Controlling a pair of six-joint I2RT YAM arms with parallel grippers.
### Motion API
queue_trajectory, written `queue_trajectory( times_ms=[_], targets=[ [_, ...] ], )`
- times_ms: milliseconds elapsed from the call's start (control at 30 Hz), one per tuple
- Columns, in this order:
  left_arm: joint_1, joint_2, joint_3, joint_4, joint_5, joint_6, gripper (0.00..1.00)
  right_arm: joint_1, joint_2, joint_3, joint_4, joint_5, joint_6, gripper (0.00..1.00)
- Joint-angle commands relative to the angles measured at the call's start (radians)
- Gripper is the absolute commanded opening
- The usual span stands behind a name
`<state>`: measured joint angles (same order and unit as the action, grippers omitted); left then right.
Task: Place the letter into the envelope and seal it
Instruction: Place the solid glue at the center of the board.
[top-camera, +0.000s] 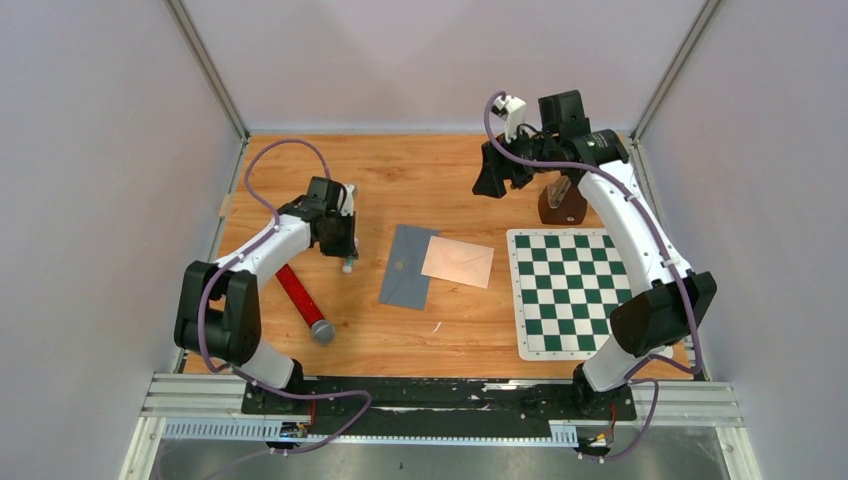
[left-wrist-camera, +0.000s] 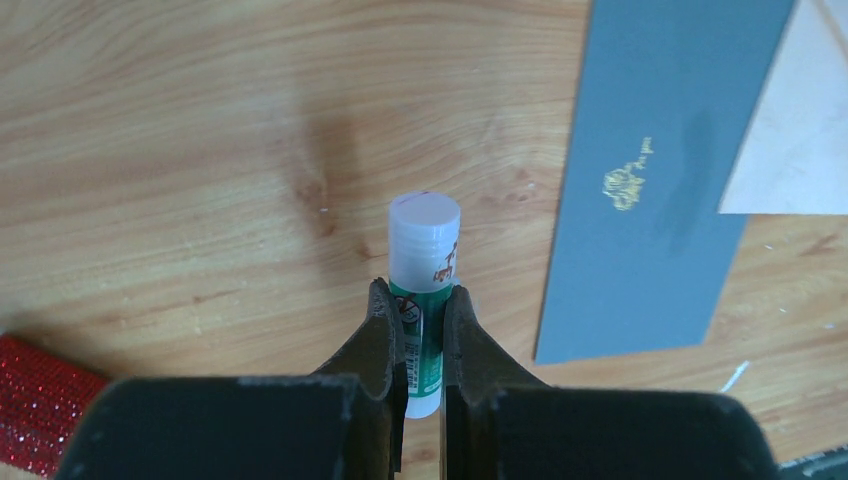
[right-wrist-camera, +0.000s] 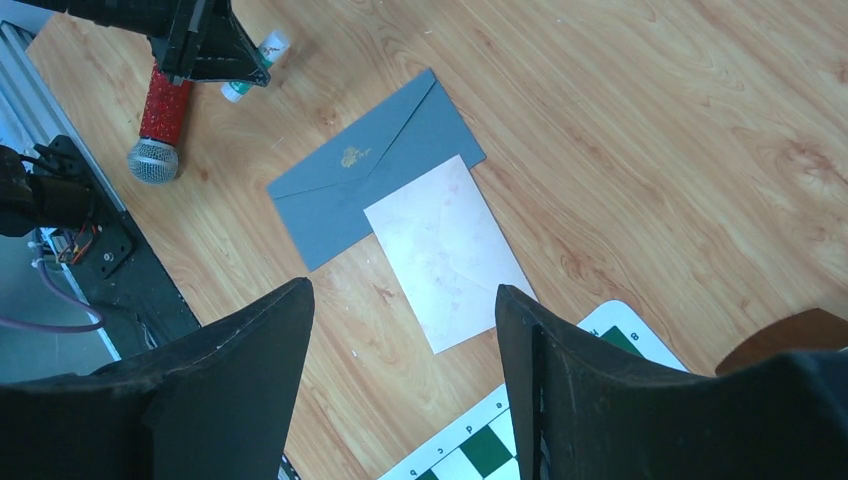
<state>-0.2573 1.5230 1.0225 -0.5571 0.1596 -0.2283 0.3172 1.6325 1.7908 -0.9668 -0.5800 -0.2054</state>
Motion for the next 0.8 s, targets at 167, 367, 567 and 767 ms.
queue_trajectory(
  times_ms=[167,367,567,767],
  targets=[
    [0.0,0.057,-0.018,0.038,-0.18,-0.068,0.19,-0.005,-0.044,-0.047,0.042,0.003,0.017,0.68],
    [0.0,0.098,-0.023,0.048,-0.212,-0.07,0.35,-0.005,-0.049,-0.057,0.043,0.0,0.015,0.68],
    [0.0,0.124,-0.02,0.056,-0.213,-0.065,0.36,-0.005,-0.043,-0.056,0.041,0.0,0.015,0.68],
    [0.0,0.125,-0.022,0.062,-0.206,-0.062,0.37,-0.006,-0.037,-0.053,0.042,-0.004,0.015,0.68]
  ],
)
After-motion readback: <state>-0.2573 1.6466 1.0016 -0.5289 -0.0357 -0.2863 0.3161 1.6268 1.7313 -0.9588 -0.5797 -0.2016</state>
